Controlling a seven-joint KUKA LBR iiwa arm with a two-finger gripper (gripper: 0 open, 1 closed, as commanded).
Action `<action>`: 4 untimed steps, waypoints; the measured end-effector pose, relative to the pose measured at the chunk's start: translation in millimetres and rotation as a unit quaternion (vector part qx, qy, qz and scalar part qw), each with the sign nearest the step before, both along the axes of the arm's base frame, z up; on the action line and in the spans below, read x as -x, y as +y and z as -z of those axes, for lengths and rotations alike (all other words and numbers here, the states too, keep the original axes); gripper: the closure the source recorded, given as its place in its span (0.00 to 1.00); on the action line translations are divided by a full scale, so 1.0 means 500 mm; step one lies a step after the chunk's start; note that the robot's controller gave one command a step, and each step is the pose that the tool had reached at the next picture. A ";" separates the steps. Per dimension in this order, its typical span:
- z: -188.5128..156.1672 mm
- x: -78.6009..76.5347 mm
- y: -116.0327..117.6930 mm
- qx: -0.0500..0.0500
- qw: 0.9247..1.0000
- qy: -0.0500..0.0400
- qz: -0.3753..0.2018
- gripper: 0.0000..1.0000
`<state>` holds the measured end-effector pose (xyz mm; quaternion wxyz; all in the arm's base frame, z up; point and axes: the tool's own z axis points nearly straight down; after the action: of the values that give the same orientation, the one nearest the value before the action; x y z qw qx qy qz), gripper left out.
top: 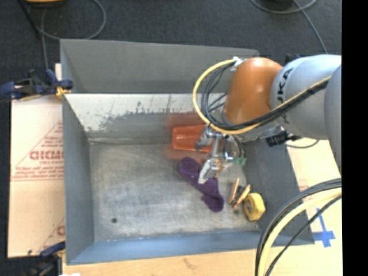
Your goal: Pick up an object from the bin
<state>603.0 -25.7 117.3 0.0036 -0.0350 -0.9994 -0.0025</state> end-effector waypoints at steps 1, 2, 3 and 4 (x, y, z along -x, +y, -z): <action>0.072 0.003 -0.013 0.000 1.000 0.007 0.007 0.00; 0.064 0.039 -0.001 0.003 0.997 -0.005 0.081 1.00; 0.064 0.039 -0.001 0.003 0.997 -0.005 0.081 1.00; -0.156 0.013 -0.024 0.003 0.995 -0.005 0.101 1.00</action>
Offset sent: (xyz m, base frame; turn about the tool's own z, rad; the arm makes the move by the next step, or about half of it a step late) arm -0.0213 0.0007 -0.0349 0.1642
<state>596.3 -38.0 195.2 -0.0020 -0.1354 -0.9908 0.0001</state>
